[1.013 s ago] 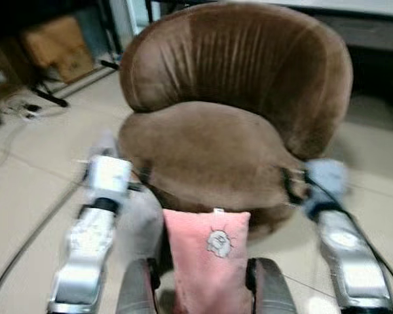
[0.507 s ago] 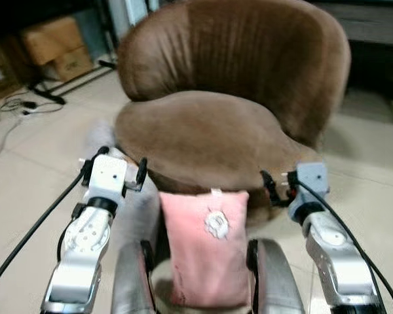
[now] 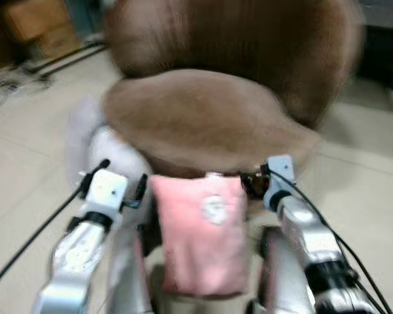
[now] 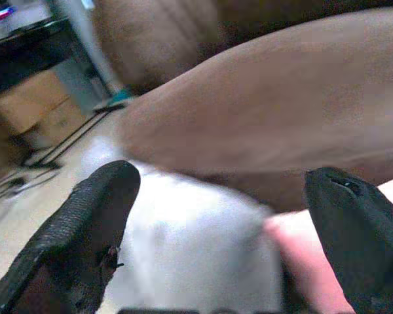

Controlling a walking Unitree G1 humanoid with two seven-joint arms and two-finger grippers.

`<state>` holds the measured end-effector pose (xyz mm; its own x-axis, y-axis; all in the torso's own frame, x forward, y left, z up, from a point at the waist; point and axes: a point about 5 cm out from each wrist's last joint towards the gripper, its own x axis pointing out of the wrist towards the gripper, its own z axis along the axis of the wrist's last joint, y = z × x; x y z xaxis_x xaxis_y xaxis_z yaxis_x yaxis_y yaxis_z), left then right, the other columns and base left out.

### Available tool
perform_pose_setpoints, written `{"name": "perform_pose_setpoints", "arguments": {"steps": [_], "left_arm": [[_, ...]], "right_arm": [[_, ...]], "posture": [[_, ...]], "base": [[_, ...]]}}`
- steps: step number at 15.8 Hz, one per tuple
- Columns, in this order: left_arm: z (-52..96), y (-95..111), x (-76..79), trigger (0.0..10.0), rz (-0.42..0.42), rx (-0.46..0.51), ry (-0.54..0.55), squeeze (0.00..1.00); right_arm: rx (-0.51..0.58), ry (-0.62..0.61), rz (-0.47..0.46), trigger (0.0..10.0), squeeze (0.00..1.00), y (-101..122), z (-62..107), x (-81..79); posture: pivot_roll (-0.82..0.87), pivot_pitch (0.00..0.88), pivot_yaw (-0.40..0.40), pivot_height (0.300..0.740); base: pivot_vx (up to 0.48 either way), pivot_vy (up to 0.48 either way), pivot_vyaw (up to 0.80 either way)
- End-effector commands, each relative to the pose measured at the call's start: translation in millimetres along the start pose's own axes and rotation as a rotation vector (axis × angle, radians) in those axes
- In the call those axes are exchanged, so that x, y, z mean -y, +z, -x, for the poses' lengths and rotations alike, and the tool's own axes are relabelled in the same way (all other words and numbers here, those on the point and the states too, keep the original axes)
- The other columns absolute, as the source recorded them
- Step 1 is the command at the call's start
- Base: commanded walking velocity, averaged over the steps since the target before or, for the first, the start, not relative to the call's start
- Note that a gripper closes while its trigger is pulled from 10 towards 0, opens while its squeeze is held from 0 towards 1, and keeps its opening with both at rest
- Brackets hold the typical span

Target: Move the pillow to the sofa from floor

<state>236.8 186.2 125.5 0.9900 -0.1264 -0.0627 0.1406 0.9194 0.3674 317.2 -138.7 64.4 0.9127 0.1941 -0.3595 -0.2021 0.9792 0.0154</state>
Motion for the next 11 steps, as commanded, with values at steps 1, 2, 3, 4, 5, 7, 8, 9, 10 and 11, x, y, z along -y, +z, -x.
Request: {"name": "perform_pose_setpoints", "arguments": {"steps": [1, 2, 3, 4, 5, 7, 8, 9, 10, 11], "left_arm": [[3.6, 3, -2.8, 10.0, -0.01, 0.0, -0.019, 0.0], [4.7, 4, -4.5, 10.0, -0.011, -0.004, -0.064, 0.0], [5.5, 6, -4.7, 10.0, -0.003, -0.008, -0.102, 0.0], [11.4, 8, -3.7, 10.0, 0.021, -0.02, -0.165, 0.0], [16.1, 8, -1.7, 10.0, 0.033, -0.034, -0.23, 0.0], [22.1, 9, -0.7, 10.0, 0.051, -0.052, -0.286, 0.0], [23.0, 8, -0.1, 10.0, 0.057, -0.054, -0.299, 0.0], [28.1, 9, 3.6, 10.0, 0.112, -0.06, -0.374, 0.0], [32.5, 11, 5.2, 10.0, 0.135, -0.06, -0.422, 0.0], [34.8, 12, 4.2, 10.0, 0.15, -0.059, -0.429, 0.0]], "right_arm": [[0.01, 0.007, -0.027, 10.0, 0.0, 4, -7.2, -5.5], [-0.019, -0.004, -0.119, 10.0, 0.0, 2, -17.5, -4.5], [-0.047, -0.008, -0.161, 10.0, 0.0, -1, -21.8, -3.8], [-0.043, -0.045, -0.228, 10.0, 1.0, -2, -24.4, -1.4], [-0.015, -0.137, -0.314, 10.0, 1.0, 2, -26.3, 8.6], [0.025, -0.221, -0.448, 10.0, 1.0, 8, -26.1, 27.8], [0.026, -0.215, -0.469, 10.0, 1.0, 7, -26.2, 28.4], [0.007, -0.216, -0.561, 10.0, 1.0, 3, -27.9, 27.8], [0.003, -0.206, -0.673, 10.0, 1.0, 2, -29.4, 25.3], [0.02, -0.15, -0.786, 10.0, 0.0, 3, -31.3, 18.9]], "posture": [[-0.02, 0.072, 0.002, 0.407], [0.0, 0.108, 0.01, 0.407], [0.01, 0.121, 0.017, 0.407], [0.03, 0.137, 0.034, 0.407], [0.03, 0.152, 0.048, 0.407], [0.03, 0.164, 0.053, 0.407], [0.03, 0.166, 0.054, 0.407], [0.04, 0.173, 0.06, 0.407], [0.04, 0.178, 0.064, 0.407], [0.04, 0.178, 0.062, 0.407]], "base": [[0.0, 0.0, 0.0], [0.0, 0.0, 0.0], [0.0, 0.0, 0.0], [0.0, 0.0, 0.0], [0.0, 0.0, 0.0], [0.0, 0.0, 0.0], [0.0, 0.0, 0.0], [0.0, 0.0, 0.0], [0.0, 0.0, 0.0], [0.0, 0.0, 0.0]]}}
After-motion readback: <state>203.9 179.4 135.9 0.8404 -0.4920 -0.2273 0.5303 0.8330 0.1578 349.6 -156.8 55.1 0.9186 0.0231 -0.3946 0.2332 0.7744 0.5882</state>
